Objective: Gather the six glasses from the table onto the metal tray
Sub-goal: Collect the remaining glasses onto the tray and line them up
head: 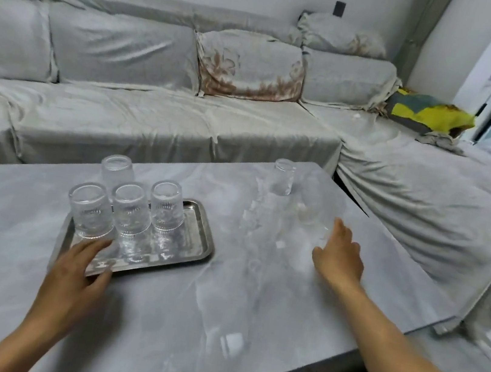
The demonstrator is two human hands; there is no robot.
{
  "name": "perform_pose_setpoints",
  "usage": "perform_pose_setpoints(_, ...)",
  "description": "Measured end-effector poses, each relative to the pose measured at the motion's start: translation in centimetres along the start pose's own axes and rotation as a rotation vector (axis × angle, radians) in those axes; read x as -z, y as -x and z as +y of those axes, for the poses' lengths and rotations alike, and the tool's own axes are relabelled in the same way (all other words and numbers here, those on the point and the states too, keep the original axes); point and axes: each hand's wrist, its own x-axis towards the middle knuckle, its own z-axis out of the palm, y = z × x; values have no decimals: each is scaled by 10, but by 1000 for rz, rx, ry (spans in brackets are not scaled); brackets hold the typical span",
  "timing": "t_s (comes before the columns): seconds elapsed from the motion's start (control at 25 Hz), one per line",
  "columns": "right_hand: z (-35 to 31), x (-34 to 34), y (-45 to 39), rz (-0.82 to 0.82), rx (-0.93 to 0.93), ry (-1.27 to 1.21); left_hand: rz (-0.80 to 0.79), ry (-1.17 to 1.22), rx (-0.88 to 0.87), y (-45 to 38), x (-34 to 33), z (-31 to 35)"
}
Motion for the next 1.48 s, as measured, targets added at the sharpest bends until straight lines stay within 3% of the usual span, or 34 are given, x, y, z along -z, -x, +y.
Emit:
perform_pose_setpoints(0.08, 10, -2, -13, -45, 60, -20, 31, -3, 17, 0, 4, -4)
perform_pose_setpoints(0.24, -24, -11, -6, 76, 192, -34, 66, 39, 110, -4, 14, -2)
perform_pose_setpoints(0.32, -61, -17, 10, 41, 279, -205, 100, 127, 137, -3, 17, 5)
perform_pose_setpoints(0.4, -104, -20, 37, -197, 235, -655, 15, 262, 148, -4, 20, 15)
perform_pose_setpoints(0.52, -176, -38, 95, -762, 24, -1346, -261, 463, 134, -5, 25, 13)
perform_pose_setpoints(0.6, -215, -51, 122, -979, -102, -1552, -155, 573, 120, -10, 30, 5)
perform_pose_setpoints(0.68, -242, -61, 133, -1056, -180, -1645, 18, 655, 130, -17, 35, -7)
perform_pose_setpoints(0.76, -260, -70, 132, -976, -117, -1504, 84, 673, 160, -26, 38, -18)
perform_pose_setpoints(0.88, -276, -88, 126, -670, 306, -849, 134, 544, 252, -43, 32, -33)
perform_pose_setpoints(0.96, -284, -99, 129, -610, 500, -630, 149, 390, 322, -54, 25, -39)
perform_pose_setpoints(1.08, -290, -116, 129, -631, 526, -606, 103, 162, 366, -57, 21, -46)
perform_pose_setpoints(1.28, -290, -127, 127, -673, 530, -598, 12, 160, 393, -58, 24, -51)
perform_pose_setpoints(1.4, -296, -115, 108, -443, 584, -600, -38, 280, 357, -64, 32, -49)
perform_pose_setpoints(1.48, -313, -100, 85, -275, 615, -663, 36, 468, 384, -70, 43, -47)
